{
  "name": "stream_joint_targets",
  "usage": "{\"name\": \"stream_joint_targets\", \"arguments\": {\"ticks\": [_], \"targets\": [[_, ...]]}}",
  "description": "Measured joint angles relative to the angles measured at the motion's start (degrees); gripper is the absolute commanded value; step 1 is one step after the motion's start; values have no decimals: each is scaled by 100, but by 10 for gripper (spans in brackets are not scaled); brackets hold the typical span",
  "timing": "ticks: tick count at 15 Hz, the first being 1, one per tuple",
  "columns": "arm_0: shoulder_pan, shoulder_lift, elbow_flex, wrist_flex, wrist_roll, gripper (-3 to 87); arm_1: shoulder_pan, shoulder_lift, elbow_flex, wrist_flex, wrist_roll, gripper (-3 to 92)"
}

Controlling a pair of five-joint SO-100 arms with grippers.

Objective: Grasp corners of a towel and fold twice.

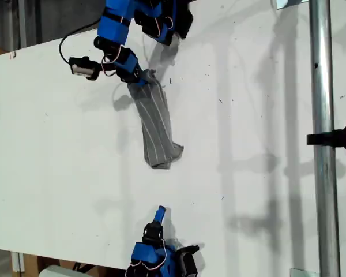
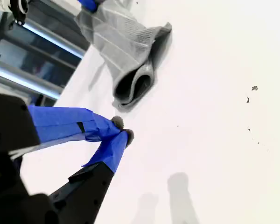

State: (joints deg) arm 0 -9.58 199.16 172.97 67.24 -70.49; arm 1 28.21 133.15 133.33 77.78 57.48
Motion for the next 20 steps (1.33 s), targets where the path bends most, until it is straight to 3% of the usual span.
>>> {"name": "stream_joint_targets", "arguments": {"ticks": [3,5,9,13,14,15,18,19,20], "targets": [[0,0,0,-9,0,-24,-255,800,308,176,448,-2],[0,0,0,-9,0,-24,-984,352,-167,-615,413,-2],[0,0,0,-53,0,-24,-1740,-2505,-2663,-1740,88,-2],[0,9,0,-53,0,-24,-1978,-5449,-4887,-2136,-62,-2],[0,9,0,-53,0,-24,-2013,-5889,-5062,-2364,-62,188],[0,9,0,-53,0,-24,-2048,-6231,-5300,-2435,-105,476],[0,9,0,-53,0,-24,-2109,-6056,-5774,-2470,-826,274],[0,9,0,-70,0,-24,-2109,-5555,-5502,-2909,-1090,210],[0,9,0,-123,0,-24,-2065,-4825,-5054,-3410,-1230,210]]}}
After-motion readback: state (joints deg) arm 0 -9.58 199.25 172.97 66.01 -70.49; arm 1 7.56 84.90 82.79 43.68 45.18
